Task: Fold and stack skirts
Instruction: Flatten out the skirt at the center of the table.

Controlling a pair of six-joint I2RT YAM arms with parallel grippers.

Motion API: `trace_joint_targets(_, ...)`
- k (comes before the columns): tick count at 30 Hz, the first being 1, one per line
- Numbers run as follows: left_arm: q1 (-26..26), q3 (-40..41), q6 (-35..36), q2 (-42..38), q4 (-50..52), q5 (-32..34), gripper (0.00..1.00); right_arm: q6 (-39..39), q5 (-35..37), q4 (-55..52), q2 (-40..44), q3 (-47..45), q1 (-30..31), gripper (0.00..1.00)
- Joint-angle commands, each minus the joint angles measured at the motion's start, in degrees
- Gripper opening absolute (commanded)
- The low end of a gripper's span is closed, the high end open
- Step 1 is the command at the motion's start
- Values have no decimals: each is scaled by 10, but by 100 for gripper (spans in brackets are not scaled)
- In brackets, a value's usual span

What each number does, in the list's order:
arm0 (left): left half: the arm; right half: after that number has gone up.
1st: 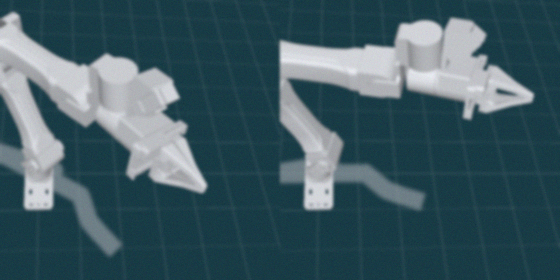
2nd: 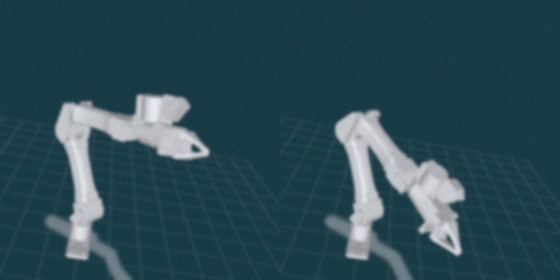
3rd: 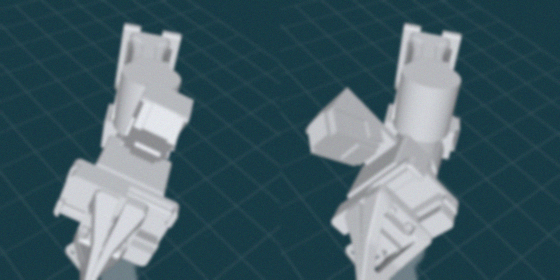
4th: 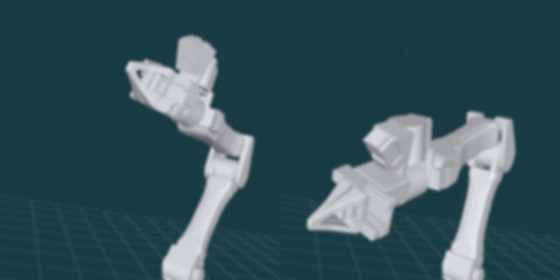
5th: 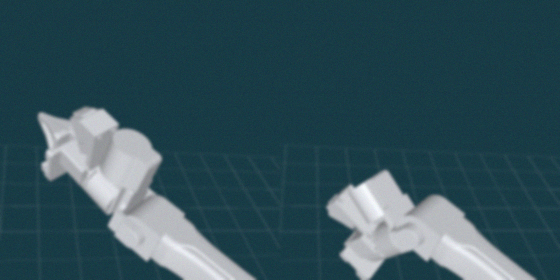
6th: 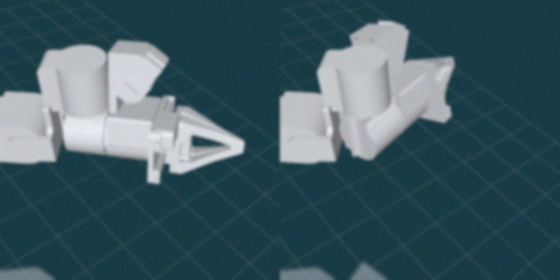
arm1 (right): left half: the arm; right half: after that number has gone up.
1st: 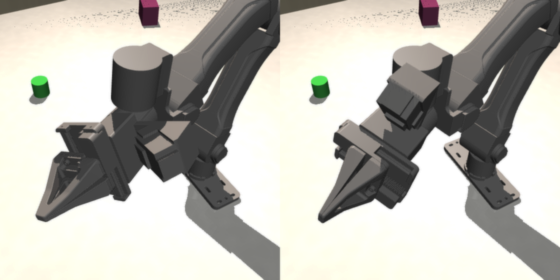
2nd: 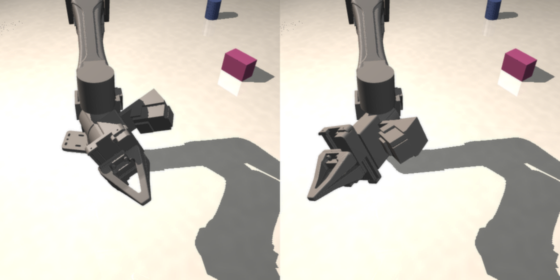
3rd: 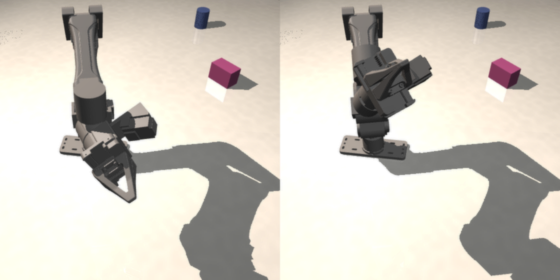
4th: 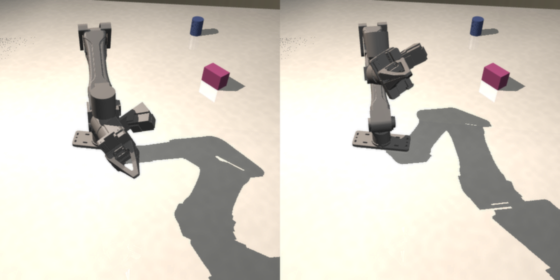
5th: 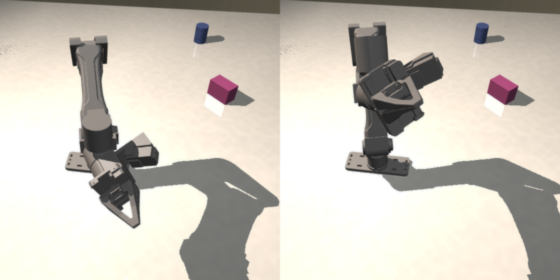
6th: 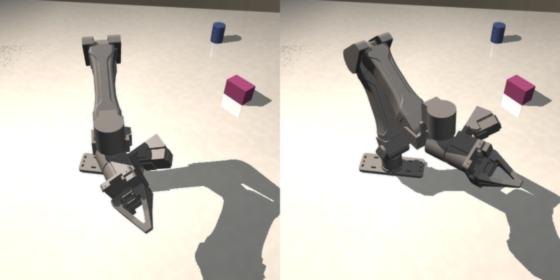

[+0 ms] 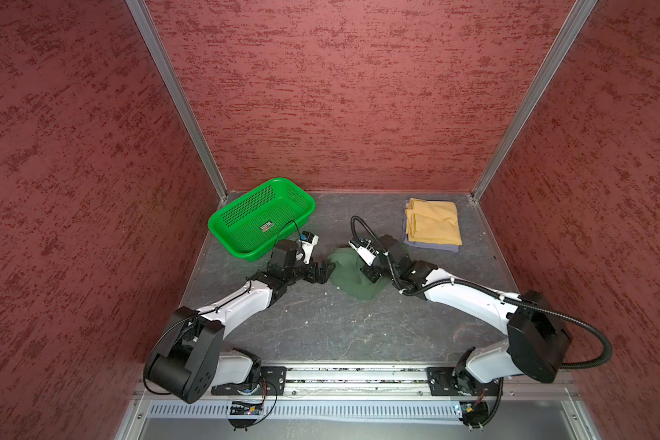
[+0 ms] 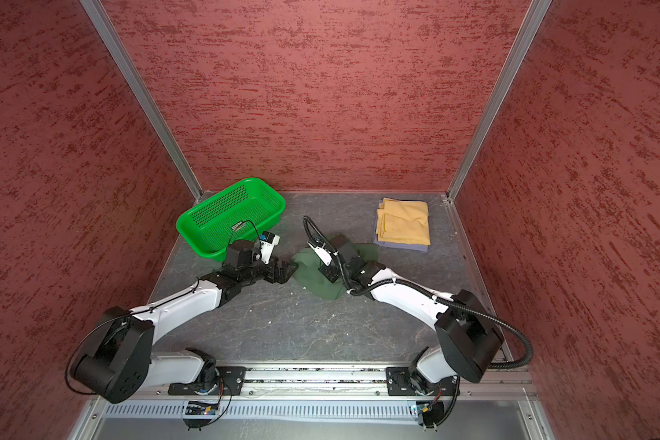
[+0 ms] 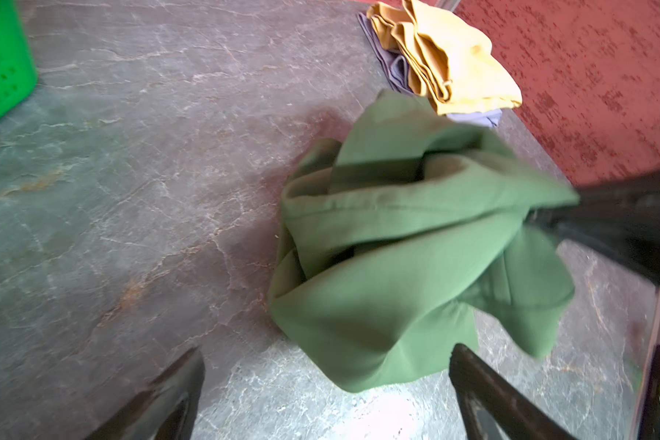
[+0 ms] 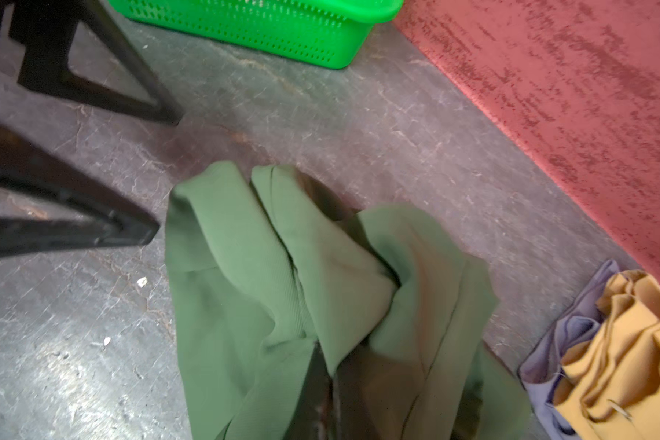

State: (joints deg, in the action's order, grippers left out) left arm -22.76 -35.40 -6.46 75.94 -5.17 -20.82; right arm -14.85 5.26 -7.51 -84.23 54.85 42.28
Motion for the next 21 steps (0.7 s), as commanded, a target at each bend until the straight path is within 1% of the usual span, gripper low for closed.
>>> trace_joint_targets(1,-16,2,54,6,24,-22,100,14,-31,-17,29,15,-19,0)
trace_joint_targets(4,-39,-4,66,28,18,-2,100,17,-46,-18,46,20,-30,0)
trace_joint_targets(8,-72,-31,63,82,-1,27,100,26,-49,-36,62,38,-39,0)
trace_joint_targets(10,-89,-54,59,114,-4,45,96,31,-50,-48,67,49,-45,0)
trace_joint_targets(11,-95,-68,56,131,1,49,90,33,-51,-53,71,53,-47,0)
trace_joint_targets(12,-100,-84,54,146,9,51,81,34,-50,-56,75,55,-50,0)
trace_joint_targets(15,-113,-113,51,171,18,58,59,36,-44,-61,89,57,-56,0)
trace_joint_targets(17,-120,-119,51,170,15,66,39,37,-38,-64,100,56,-60,0)
trace_joint_targets(21,-123,-110,48,138,10,85,17,31,-32,-77,121,56,-66,0)
